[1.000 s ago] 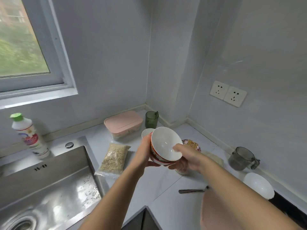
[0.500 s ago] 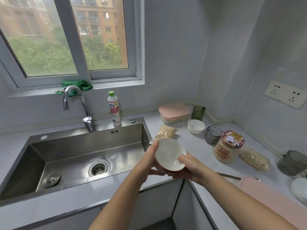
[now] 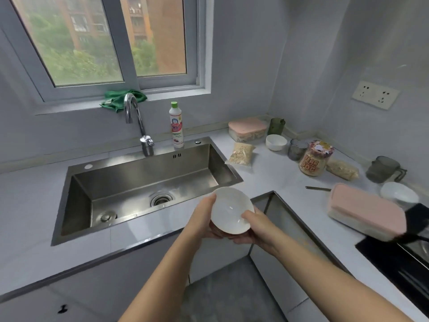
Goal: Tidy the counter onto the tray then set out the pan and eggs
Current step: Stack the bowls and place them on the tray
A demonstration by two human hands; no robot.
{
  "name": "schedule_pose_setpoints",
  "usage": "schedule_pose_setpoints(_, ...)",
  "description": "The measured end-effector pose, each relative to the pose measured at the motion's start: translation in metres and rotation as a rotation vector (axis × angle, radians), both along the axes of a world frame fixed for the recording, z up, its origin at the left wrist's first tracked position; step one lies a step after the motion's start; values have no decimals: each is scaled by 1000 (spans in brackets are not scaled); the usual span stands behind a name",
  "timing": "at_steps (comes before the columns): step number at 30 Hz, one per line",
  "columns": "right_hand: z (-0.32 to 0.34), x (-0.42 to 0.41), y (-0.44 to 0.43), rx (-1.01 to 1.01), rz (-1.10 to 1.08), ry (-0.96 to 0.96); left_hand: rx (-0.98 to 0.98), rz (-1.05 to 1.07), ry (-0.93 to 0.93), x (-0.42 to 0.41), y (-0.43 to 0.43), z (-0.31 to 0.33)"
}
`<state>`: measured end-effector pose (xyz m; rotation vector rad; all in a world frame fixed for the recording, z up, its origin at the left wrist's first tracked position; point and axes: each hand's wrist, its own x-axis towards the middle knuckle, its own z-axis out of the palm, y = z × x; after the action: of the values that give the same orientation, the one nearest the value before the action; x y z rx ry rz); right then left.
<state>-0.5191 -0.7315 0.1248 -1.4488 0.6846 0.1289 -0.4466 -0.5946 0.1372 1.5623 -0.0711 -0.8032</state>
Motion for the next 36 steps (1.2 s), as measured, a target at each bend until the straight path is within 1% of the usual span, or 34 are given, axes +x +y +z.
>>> schedule_pose_setpoints(3,2,-39,11,1,-92,-3,-3,-69,37,-25,7,-1)
schedule_pose_setpoints(8,7,-125,-1,-25,-290,6,-33,-241,8,-91,-17,7)
schedule_pose_setpoints(12,13,-210,-14,-48,-435,-3,-77,-385,-23,-161,-47,10)
schedule_pose_setpoints(17,16,-360,-29,-107,-677,8,-67,-543,37,-292,-97,-2)
schedule_pose_setpoints(18,16,-419,-31,-132,-750,25,-53,-611,46,-348,-111,-4)
schedule_pose_setpoints(20,14,-456,-35,-116,-816,47,-59,-639,50,-384,-119,-8)
schedule_pose_setpoints(22,14,-540,-34,-153,-937,55,-68,-772,53,-464,-135,-8)
schedule_pose_setpoints(24,15,-585,-33,-120,-1025,75,-72,-856,47,-508,-144,-8)
schedule_pose_setpoints(26,17,-646,-32,-134,-1124,59,-76,-943,45,-565,-160,-5)
schedule_pose_setpoints(31,15,-758,-45,-145,-1346,0,-116,-1153,28,-674,-202,-5)
schedule_pose_setpoints(33,8,-790,-49,-128,-1428,-32,-105,-1220,39,-706,-218,-10)
schedule_pose_setpoints(36,-3,-838,-62,-92,-1535,-29,-87,-1309,39,-758,-246,-20)
